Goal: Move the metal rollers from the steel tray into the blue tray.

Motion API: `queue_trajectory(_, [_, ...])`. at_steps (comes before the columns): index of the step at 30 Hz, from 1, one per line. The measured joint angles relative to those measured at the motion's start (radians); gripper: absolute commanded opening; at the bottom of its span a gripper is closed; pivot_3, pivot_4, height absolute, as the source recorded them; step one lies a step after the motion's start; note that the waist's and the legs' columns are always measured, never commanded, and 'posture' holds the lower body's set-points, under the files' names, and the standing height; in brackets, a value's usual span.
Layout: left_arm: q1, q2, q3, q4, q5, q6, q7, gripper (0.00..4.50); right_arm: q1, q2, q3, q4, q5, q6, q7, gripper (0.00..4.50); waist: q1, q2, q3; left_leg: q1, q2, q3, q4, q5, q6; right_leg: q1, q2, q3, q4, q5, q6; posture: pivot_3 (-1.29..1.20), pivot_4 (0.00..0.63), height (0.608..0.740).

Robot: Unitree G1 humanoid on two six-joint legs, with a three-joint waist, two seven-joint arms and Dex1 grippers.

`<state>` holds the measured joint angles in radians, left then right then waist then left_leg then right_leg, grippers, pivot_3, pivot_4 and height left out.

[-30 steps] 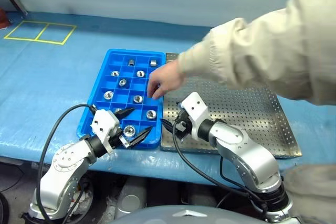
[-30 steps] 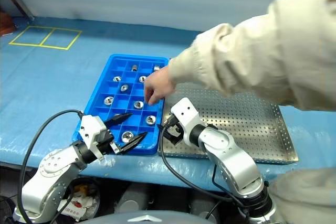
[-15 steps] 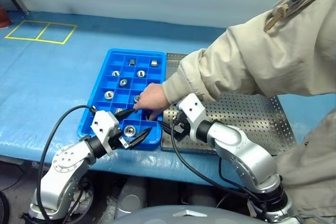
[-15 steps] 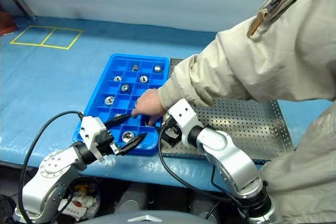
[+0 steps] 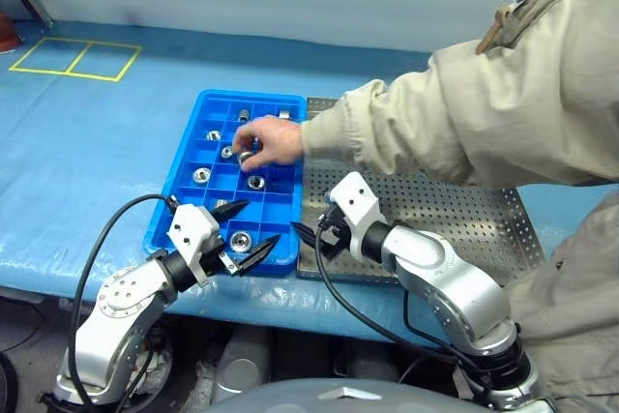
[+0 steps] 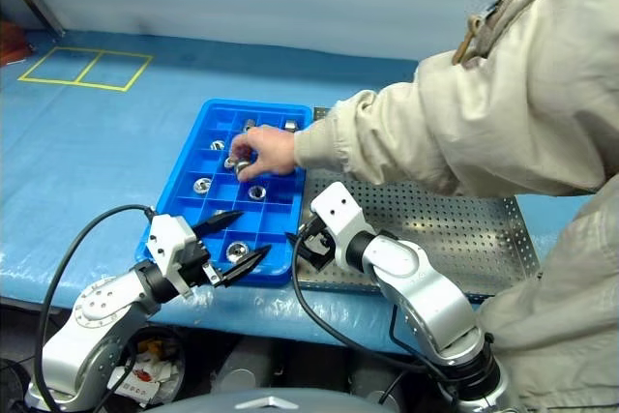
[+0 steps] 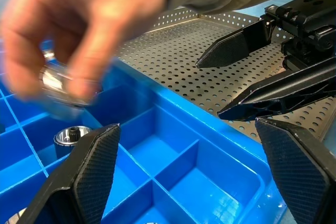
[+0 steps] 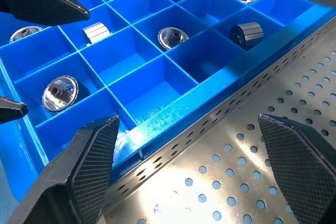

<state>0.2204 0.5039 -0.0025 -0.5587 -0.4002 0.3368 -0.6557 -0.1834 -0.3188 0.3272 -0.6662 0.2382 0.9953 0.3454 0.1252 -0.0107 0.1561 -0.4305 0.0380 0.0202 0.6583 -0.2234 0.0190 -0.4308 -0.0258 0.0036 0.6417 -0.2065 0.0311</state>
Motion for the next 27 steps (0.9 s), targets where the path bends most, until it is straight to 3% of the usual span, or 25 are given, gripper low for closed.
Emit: queue_trajectory(27, [0.000, 0.000, -0.008, 0.000, 0.006, -0.003, 0.001, 4.50, -0.014, -0.005, 0.011, 0.013, 0.000, -0.002, -0.003, 4.46, 0.000, 0.000, 0.000, 0.000, 0.000, 0.000, -0.001, 0.000, 0.000, -0.001, 0.000, 0.000, -0.001, 0.000, 0.000, 0.32, 0.150, 0.740])
